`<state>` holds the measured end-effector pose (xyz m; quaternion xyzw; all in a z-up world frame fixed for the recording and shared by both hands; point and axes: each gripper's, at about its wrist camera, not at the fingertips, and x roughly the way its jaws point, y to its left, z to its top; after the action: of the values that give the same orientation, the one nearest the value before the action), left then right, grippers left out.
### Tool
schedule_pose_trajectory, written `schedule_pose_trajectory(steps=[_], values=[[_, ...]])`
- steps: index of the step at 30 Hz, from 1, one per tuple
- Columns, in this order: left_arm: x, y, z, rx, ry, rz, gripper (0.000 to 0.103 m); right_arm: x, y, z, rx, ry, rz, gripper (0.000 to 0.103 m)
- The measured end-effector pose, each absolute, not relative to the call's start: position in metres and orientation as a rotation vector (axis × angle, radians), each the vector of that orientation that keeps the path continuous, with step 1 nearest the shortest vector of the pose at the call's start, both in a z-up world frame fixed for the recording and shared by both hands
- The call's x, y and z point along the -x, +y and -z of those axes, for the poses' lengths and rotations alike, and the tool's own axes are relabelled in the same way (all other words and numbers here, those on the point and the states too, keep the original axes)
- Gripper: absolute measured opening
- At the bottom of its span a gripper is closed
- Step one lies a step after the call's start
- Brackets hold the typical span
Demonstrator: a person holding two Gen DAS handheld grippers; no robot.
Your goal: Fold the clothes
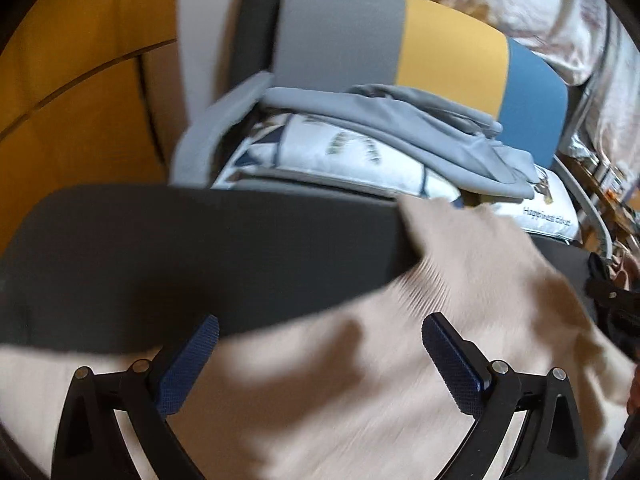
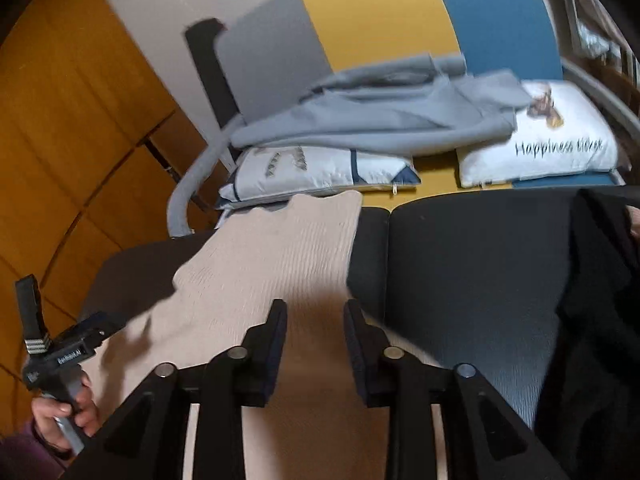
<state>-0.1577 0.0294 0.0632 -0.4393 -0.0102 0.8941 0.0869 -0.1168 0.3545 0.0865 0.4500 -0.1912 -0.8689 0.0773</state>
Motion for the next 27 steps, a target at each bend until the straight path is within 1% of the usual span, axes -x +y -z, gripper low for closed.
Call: schedule_pose_trajectory(steps=[3, 8, 13, 17, 19, 20, 21, 22, 23, 24, 25, 26, 27], values=[[0.199, 0.055, -0.054, 1.391, -0.025, -2.580, 0.103, 0.157, 0.363, -0.073, -1.460, -0.629, 2.542, 0.031], [0.253, 0.078, -0.026, 1.547, -0.145, -2.445, 0.103, 0.208, 0.375, -0.046, -1.556, -0.782, 2.451, 0.031], [0.263, 0.089, -0.025, 1.481, -0.169, -2.439, 0.103, 0.229, 0.382, -0.038, -1.515, -0.858, 2.419, 0.031], [0.268, 0.107, -0.024, 1.433, -0.120, -2.408, 0.103, 0.240, 0.372, -0.038, -1.480, -0.824, 2.374, 0.034], [0.268, 0.116, -0.023, 1.407, -0.081, -2.398, 0.101, 0.245, 0.364, -0.039, -1.478, -0.754, 2.384, 0.034], [0.267, 0.123, -0.022, 1.391, -0.035, -2.402, 0.097, 0.247, 0.358, -0.041, -1.484, -0.690, 2.412, 0.030], [0.266, 0.129, -0.022, 1.375, 0.010, -2.406, 0.085, 0.248, 0.353, -0.042, -1.495, -0.621, 2.445, 0.021], [0.266, 0.133, -0.022, 1.362, 0.048, -2.408, 0.072, 0.248, 0.348, -0.042, -1.510, -0.556, 2.478, 0.015], [0.266, 0.137, -0.023, 1.348, 0.087, -2.410, 0.066, 0.249, 0.344, -0.044, -1.516, -0.500, 2.501, 0.007], [0.266, 0.142, -0.023, 1.337, 0.118, -2.408, 0.044, 0.250, 0.341, -0.045, -1.515, -0.472, 2.508, 0.005], [0.268, 0.144, -0.024, 1.337, 0.116, -2.388, 0.027, 0.251, 0.341, -0.045, -1.517, -0.475, 2.514, 0.005], [0.270, 0.146, -0.026, 1.339, 0.114, -2.369, 0.022, 0.253, 0.341, -0.046, -1.522, -0.487, 2.523, 0.005], [0.272, 0.150, -0.027, 1.352, 0.114, -2.356, 0.014, 0.254, 0.344, -0.048, -1.514, -0.516, 2.533, 0.005]])
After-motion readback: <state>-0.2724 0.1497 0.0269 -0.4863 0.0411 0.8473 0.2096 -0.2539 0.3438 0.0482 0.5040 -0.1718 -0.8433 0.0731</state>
